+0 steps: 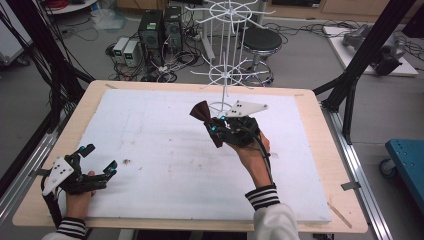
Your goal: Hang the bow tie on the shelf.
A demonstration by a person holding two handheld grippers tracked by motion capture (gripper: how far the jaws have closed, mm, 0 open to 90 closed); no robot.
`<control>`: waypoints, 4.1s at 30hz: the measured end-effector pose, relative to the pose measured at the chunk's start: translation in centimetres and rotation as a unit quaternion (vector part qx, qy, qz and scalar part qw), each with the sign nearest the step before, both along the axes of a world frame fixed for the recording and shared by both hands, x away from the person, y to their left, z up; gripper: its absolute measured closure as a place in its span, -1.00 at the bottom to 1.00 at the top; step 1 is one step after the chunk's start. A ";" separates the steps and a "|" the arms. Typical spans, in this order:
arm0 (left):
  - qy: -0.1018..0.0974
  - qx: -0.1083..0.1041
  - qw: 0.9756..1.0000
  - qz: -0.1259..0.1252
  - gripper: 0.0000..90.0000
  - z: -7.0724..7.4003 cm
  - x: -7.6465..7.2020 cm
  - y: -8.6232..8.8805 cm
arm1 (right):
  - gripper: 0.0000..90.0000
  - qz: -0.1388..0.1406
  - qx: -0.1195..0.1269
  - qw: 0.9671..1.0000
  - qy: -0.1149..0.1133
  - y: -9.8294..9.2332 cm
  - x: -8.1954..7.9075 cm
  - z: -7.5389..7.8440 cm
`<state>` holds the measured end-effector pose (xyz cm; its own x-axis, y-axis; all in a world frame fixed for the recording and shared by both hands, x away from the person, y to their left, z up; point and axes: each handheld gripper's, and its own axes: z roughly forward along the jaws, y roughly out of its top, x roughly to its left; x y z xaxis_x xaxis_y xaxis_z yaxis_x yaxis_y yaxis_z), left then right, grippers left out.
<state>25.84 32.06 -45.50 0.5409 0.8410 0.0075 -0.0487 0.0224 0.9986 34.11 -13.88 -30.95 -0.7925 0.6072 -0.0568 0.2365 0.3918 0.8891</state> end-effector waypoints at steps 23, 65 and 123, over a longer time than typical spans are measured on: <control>0.001 0.002 1.000 0.000 -0.96 0.0 0.0 0.0 | 0.72 -0.007 0.013 0.999 -0.028 -1.4 0.9 4.3; 0.004 0.002 1.000 -0.001 -0.96 0.0 0.0 0.0 | 0.70 -0.042 0.034 0.999 -0.005 -5.5 5.4 5.7; -0.001 -0.001 1.000 0.000 -0.96 0.0 0.0 0.1 | -0.99 -0.107 0.028 0.993 -0.049 -5.4 5.9 5.3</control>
